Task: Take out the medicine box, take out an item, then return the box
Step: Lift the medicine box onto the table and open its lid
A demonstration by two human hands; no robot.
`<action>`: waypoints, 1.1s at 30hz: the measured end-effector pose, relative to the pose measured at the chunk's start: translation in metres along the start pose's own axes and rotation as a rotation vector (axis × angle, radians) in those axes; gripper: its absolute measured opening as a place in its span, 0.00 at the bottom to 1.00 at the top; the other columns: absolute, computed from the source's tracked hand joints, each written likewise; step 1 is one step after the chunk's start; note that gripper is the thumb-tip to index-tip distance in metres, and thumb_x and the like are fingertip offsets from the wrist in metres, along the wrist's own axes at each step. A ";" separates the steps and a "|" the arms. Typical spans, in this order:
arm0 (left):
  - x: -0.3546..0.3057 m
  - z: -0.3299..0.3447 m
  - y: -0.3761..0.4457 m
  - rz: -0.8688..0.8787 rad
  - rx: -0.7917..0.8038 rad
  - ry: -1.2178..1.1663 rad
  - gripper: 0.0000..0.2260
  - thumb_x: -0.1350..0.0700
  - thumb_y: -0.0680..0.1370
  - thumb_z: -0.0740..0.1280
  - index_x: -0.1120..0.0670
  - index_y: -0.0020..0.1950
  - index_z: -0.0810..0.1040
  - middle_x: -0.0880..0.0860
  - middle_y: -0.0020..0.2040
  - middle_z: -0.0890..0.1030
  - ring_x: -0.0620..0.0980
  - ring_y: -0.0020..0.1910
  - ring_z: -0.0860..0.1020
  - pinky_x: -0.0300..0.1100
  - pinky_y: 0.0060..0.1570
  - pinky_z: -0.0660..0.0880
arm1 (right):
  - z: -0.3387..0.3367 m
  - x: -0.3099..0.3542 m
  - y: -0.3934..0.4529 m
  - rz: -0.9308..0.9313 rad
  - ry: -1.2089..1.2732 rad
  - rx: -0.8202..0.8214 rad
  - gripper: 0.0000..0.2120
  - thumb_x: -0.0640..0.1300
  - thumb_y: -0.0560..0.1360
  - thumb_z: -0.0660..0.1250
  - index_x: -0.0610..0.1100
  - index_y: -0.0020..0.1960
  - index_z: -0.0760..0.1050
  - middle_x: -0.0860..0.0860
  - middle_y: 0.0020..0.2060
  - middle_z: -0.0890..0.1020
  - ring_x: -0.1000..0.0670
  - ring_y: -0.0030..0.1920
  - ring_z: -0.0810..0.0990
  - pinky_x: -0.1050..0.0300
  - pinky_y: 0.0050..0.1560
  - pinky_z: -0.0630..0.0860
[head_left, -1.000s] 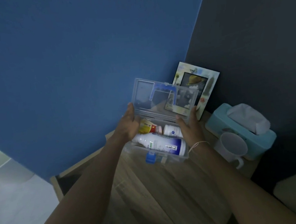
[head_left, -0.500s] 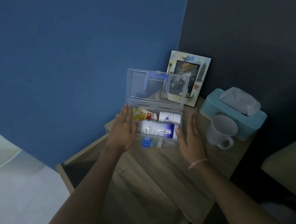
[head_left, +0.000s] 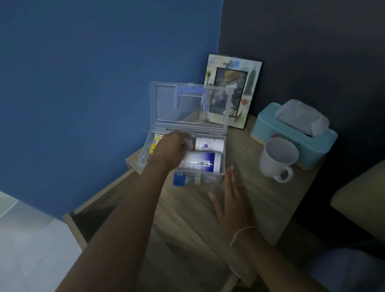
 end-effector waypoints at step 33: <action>-0.031 -0.018 -0.151 -0.066 -0.293 -0.388 0.21 0.56 0.73 0.72 0.53 0.64 0.71 0.48 0.53 0.77 0.43 0.47 0.78 0.26 0.47 0.74 | -0.032 -0.006 -0.036 0.312 0.535 -0.120 0.16 0.43 0.79 0.59 0.43 0.66 0.73 0.45 0.61 0.80 0.47 0.62 0.77 0.54 0.61 0.74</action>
Point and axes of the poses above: each hand's wrist, its own y-axis towards the middle knuckle, its own z-axis out of the palm, x = y × z, the point moved 8 cm from there along y, towards the middle knuckle
